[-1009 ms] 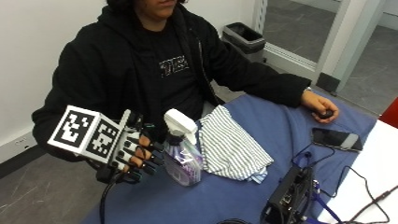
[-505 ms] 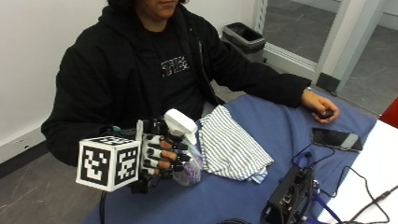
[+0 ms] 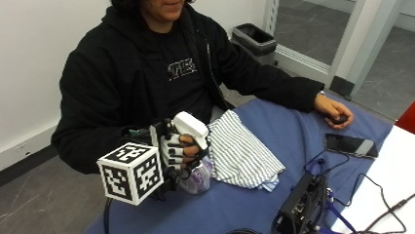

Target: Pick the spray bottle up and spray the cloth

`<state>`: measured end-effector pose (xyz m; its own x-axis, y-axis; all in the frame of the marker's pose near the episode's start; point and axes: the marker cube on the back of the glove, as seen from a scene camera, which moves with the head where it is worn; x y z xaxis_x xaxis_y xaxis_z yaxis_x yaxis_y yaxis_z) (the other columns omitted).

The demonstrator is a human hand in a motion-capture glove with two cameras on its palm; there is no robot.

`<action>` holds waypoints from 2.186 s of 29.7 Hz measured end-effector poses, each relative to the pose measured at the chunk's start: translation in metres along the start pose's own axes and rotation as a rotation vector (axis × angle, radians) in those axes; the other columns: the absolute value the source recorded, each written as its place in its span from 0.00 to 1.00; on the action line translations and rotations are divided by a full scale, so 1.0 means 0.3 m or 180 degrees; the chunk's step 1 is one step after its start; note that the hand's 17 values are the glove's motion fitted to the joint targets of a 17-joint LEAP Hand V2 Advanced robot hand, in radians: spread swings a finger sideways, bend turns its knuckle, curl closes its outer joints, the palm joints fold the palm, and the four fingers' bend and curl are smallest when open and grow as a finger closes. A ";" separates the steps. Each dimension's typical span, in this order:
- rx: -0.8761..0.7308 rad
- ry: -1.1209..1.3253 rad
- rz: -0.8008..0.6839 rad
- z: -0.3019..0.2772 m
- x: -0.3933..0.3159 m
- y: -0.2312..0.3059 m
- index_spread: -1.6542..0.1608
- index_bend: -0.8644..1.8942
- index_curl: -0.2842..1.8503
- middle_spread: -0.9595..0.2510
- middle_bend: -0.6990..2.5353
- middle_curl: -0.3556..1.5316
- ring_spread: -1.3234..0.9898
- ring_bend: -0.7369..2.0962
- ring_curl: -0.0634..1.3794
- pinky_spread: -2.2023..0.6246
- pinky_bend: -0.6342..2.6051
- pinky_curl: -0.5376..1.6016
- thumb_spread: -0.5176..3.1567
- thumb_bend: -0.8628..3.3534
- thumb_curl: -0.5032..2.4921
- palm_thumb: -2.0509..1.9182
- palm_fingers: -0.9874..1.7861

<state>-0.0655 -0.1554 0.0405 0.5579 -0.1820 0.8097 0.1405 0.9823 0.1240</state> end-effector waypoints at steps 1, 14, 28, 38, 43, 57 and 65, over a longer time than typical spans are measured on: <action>0.0082 -0.0100 0.0002 0.005 -0.003 -0.006 0.77 0.36 0.24 0.78 0.32 0.39 0.55 0.44 0.28 0.83 0.28 0.40 0.43 0.21 0.28 0.71 0.63; 0.1273 -0.0260 -0.0052 0.080 0.009 -0.117 0.76 0.36 0.25 0.68 0.33 0.42 0.49 0.49 0.34 0.72 0.33 0.44 0.34 0.22 0.33 0.78 0.79; 0.1399 0.0108 -0.0096 0.033 0.013 -0.047 0.75 0.39 0.31 0.61 0.36 0.46 0.47 0.51 0.38 0.68 0.34 0.45 0.27 0.20 0.37 0.78 0.84; 0.1106 0.0117 0.0088 0.022 -0.026 -0.078 0.74 0.39 0.34 0.60 0.37 0.47 0.47 0.52 0.39 0.68 0.35 0.46 0.24 0.20 0.39 0.78 0.83; 0.0590 0.0405 0.0229 0.046 -0.131 -0.176 0.74 0.40 0.35 0.61 0.37 0.48 0.47 0.52 0.39 0.68 0.35 0.46 0.24 0.20 0.40 0.78 0.82; -0.1737 0.0976 0.1486 0.125 -0.225 -0.229 0.74 0.38 0.38 0.61 0.36 0.49 0.47 0.52 0.40 0.68 0.35 0.46 0.23 0.20 0.41 0.78 0.81; -0.2530 0.1473 0.2121 0.193 -0.201 -0.248 0.75 0.38 0.38 0.62 0.36 0.49 0.47 0.52 0.40 0.69 0.35 0.46 0.24 0.20 0.42 0.78 0.80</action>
<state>-0.1569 -0.2149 0.0156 0.9413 0.2053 0.2681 0.0899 0.6131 -0.7849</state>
